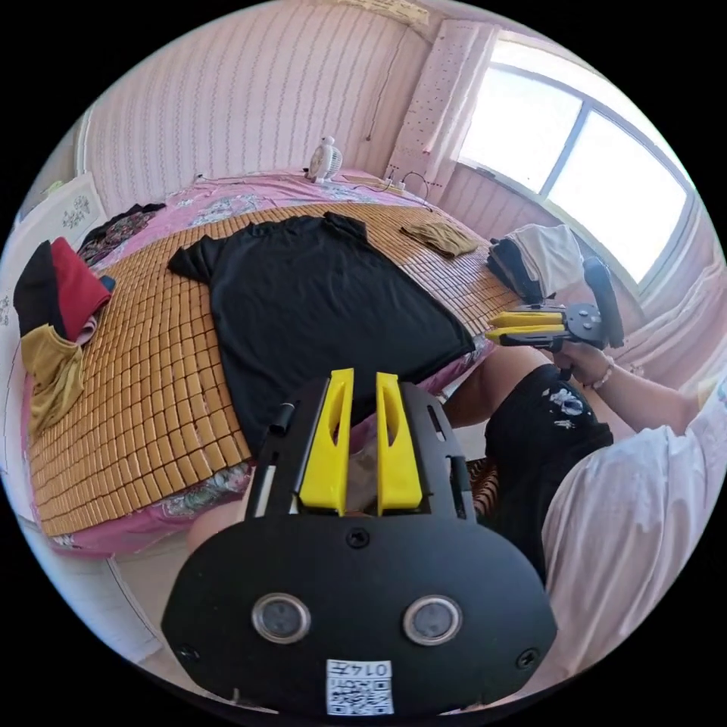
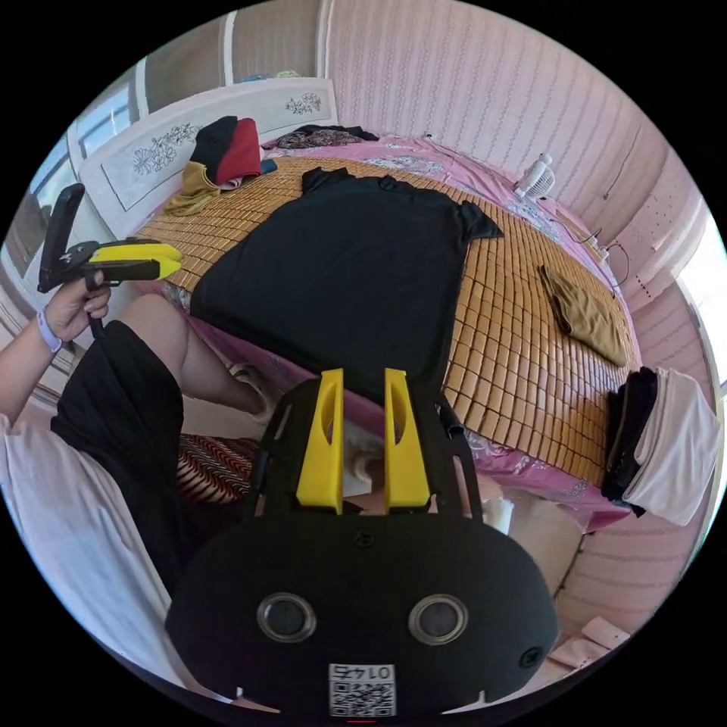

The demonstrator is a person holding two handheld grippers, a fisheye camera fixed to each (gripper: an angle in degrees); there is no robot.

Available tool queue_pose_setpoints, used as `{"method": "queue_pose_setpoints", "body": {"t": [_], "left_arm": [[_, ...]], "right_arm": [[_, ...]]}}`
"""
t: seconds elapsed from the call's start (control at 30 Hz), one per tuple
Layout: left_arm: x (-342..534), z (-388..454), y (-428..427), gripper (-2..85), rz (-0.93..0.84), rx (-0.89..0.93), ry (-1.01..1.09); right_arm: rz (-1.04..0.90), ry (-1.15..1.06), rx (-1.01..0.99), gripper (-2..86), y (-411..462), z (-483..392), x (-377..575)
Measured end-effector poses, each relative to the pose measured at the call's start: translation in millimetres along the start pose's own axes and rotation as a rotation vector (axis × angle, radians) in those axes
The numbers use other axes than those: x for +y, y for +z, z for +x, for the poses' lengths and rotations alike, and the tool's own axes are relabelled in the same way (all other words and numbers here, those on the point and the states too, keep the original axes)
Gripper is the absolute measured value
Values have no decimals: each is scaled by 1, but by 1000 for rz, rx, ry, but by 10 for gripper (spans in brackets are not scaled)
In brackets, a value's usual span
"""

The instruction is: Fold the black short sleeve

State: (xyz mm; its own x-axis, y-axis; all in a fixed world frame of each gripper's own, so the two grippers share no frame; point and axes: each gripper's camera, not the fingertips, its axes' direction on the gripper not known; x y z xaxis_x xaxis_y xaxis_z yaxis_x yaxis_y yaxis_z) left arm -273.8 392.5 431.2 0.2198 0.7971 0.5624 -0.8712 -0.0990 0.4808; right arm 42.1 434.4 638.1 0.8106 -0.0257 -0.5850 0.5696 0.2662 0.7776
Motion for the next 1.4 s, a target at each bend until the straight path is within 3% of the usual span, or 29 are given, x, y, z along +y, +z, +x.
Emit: {"method": "queue_pose_setpoints", "body": {"t": [0.37, 0.57, 0.7, 0.93, 1.13, 1.3, 1.4], "left_arm": [[-140, -17, 143, 57, -103, 20, 187], [-245, -59, 223, 58, -139, 72, 122], [-295, -79, 255, 57, -144, 3, 54], [-324, -96, 300, 55, -268, -57, -64], [-341, -109, 314, 54, -248, 4, -145], [-365, -113, 326, 54, -288, 6, -127], [-378, -115, 330, 52, -317, -3, -138]], "right_arm": [[71, 268, -109, 63, 50, 129, -4], [92, 352, -241, 59, 111, 230, -87], [128, 400, -257, 63, 127, 276, -137], [50, 388, -268, 79, 165, 346, -240], [21, 430, -198, 92, 230, 398, -318], [-18, 563, -290, 29, 274, 443, -327], [67, 598, -349, 6, 268, 460, -302]]}}
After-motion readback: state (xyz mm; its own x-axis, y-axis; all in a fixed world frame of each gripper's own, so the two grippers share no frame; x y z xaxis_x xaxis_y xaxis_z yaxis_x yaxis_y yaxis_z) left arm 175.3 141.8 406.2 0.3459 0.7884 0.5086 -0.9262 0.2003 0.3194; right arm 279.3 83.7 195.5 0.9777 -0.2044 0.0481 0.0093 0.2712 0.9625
